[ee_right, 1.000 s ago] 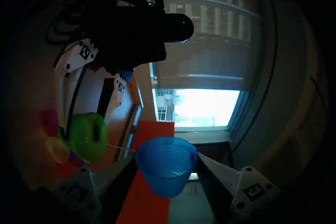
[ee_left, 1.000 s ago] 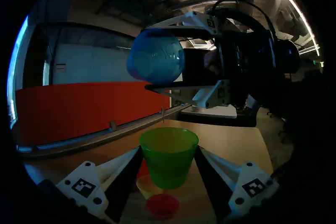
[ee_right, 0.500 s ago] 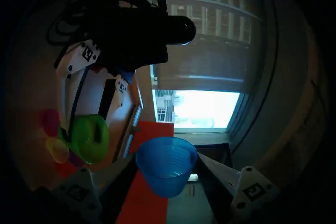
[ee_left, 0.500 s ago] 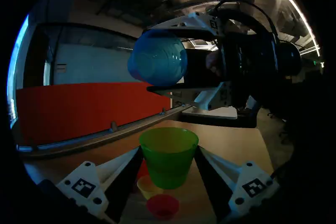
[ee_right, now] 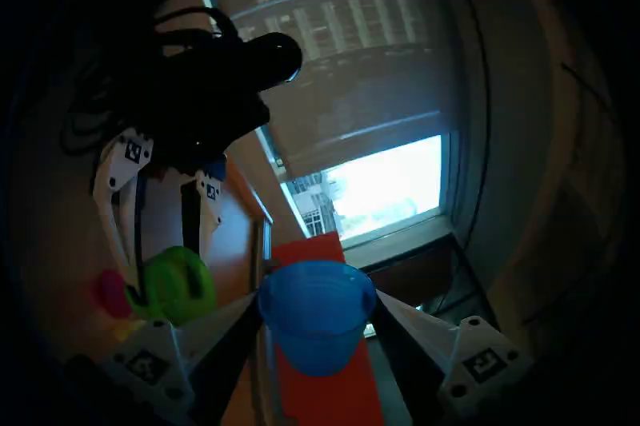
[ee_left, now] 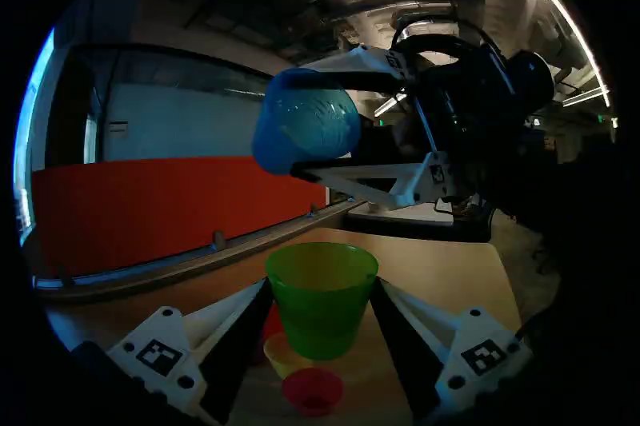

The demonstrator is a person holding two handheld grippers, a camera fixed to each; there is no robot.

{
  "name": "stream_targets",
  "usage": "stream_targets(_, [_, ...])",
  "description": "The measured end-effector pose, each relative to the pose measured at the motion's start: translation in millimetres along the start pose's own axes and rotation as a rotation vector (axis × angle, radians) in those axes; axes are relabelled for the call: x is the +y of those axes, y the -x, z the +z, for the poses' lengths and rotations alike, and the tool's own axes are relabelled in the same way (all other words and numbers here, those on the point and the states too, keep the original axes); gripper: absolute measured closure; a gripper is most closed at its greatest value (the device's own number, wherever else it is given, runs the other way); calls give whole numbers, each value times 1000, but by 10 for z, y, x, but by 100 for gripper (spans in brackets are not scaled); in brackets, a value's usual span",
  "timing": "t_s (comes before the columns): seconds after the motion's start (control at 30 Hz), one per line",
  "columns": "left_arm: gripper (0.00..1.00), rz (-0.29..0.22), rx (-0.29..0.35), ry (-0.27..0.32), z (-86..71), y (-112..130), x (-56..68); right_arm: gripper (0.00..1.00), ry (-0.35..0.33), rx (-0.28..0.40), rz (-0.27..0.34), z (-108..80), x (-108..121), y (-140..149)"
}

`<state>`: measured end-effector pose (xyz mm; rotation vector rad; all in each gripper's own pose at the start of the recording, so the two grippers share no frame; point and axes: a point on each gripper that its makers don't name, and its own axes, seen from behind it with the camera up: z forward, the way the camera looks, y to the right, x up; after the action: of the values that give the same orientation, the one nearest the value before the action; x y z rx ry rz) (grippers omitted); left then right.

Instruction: Pour water

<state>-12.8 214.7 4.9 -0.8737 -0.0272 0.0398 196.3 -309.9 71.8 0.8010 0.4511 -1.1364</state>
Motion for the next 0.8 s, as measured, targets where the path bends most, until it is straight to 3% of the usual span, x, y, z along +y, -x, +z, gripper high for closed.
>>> stream_targets(0.47, [15, 10, -8, -1, -5, -28, 15, 9, 16, 19, 484, -13, -114, 92])
stream_targets(0.8, [15, 21, -24, -2, -16, 12, 18, 9, -23, 48, 812, -31, -194, 47])
